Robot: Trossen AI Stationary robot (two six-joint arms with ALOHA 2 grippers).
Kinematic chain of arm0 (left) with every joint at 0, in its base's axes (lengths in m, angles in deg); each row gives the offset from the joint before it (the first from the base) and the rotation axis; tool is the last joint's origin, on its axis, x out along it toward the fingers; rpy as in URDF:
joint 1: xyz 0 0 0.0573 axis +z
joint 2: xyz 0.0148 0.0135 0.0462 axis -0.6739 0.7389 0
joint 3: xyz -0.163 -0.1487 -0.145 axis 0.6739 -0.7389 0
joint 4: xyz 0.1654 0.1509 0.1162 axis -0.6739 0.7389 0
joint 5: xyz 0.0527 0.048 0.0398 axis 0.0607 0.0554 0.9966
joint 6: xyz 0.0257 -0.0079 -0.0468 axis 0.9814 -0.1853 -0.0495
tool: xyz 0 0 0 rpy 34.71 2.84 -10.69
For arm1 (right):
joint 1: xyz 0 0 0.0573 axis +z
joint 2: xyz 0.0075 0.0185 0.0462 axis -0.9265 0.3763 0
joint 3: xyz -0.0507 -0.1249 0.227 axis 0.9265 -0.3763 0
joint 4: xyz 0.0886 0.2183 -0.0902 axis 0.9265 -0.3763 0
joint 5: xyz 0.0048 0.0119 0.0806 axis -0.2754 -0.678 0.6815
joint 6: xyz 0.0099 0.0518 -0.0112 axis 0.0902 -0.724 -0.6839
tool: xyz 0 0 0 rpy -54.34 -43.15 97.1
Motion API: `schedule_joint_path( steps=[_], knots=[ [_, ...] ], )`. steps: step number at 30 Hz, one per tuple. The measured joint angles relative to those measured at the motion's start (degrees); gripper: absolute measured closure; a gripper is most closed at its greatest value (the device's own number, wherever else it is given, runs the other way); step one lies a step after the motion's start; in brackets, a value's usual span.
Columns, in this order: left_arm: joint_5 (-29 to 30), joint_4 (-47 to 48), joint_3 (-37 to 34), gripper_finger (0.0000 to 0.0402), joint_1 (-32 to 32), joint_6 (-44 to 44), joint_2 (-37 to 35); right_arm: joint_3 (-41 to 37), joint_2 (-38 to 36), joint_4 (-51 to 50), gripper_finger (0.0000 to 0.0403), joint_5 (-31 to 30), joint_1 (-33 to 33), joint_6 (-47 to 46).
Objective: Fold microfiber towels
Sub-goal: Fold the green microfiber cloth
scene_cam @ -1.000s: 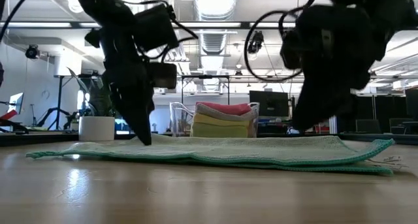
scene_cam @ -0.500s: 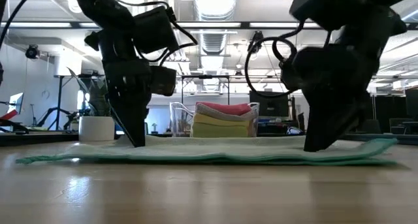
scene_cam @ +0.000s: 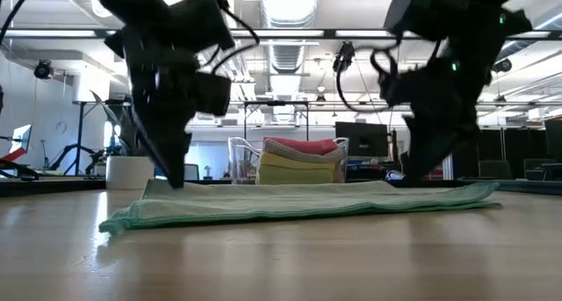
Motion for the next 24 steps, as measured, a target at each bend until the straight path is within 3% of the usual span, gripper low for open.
schedule_joint_path(
  steps=[6, 16, 20, 24],
  knots=[
    [1.83, 0.07, 0.20, 0.0285, 0.04, -0.26, -7.16, 0.12, -5.39, 5.49, 0.0332, 0.39, 1.35, -1.12],
    [11.64, 0.94, 0.16, 0.0285, 0.04, 4.63, -24.13, 0.81, -3.27, 32.77, 0.0333, -0.11, 3.62, -1.29],
    [15.54, 4.30, 0.11, 0.0285, 0.09, 6.56, -30.39, 6.87, 0.56, 29.92, 0.0333, -0.11, 4.23, -1.40],
    [17.88, 10.29, 0.09, 0.0285, 0.09, 7.30, -35.87, 17.14, 6.09, 18.39, 0.0333, -0.09, 4.61, 1.41]
  ],
)
